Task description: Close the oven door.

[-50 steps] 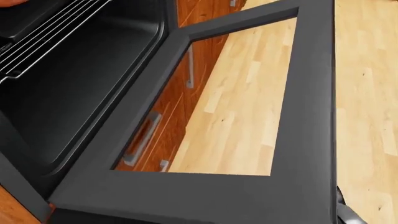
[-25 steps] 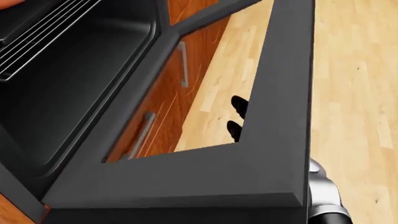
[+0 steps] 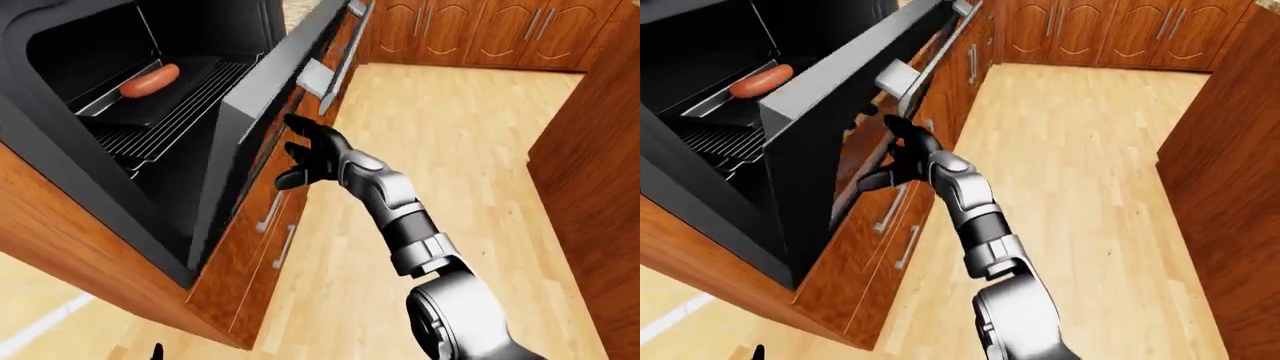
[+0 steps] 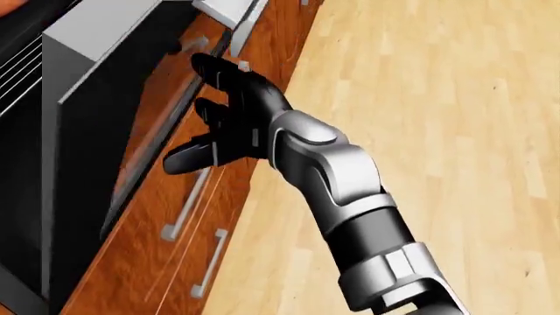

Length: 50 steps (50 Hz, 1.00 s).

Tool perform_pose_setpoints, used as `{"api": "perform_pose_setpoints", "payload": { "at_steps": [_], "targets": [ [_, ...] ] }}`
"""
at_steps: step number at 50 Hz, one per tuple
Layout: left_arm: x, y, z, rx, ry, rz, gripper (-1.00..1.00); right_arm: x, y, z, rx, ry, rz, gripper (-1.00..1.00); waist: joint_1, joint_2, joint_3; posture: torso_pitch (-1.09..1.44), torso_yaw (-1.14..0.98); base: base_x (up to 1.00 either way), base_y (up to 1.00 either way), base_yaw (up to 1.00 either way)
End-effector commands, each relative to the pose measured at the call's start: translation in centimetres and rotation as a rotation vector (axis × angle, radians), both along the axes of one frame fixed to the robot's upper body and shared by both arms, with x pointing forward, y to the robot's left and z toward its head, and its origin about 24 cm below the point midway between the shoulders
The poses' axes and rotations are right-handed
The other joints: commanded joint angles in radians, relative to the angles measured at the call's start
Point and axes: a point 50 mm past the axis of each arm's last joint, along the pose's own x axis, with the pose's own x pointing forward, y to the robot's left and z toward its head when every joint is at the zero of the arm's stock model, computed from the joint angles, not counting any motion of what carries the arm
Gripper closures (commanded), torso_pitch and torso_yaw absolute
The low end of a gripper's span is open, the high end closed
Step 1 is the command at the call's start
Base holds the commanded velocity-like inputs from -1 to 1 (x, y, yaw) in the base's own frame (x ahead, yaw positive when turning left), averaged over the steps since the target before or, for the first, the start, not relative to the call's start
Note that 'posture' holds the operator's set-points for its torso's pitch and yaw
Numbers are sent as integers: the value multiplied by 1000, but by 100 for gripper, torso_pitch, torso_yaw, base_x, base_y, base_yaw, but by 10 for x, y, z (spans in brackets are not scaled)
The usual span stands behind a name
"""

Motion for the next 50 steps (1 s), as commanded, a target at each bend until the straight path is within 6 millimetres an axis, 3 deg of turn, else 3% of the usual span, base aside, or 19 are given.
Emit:
{"api": "perform_pose_setpoints", "payload": {
  "at_steps": [1,10,19,25,36,50],
  "targets": [
    [4,7,5,25,-39,9,-100,-4,23,47,65,-173,86,-100,4,9,-25,0,0,0,0,0],
    [4,7,6,23,-41,10,-100,-10,62,55,51,-194,143,-100,2,21,-15,0,0,0,0,0],
    [4,7,6,22,-44,11,-100,-32,111,69,23,-231,244,-100,-2,37,-9,0,0,0,0,0],
    [4,7,6,20,-44,11,-100,-52,139,73,9,-246,309,-100,-4,46,-5,0,0,0,0,0],
    [4,7,6,17,-50,14,-100,-110,193,70,-9,-273,439,-100,-5,66,-4,0,0,0,0,0],
    [4,7,6,14,-55,15,-100,-141,215,62,-20,-280,494,-100,-14,85,-10,0,0,0,0,0]
  ]
}}
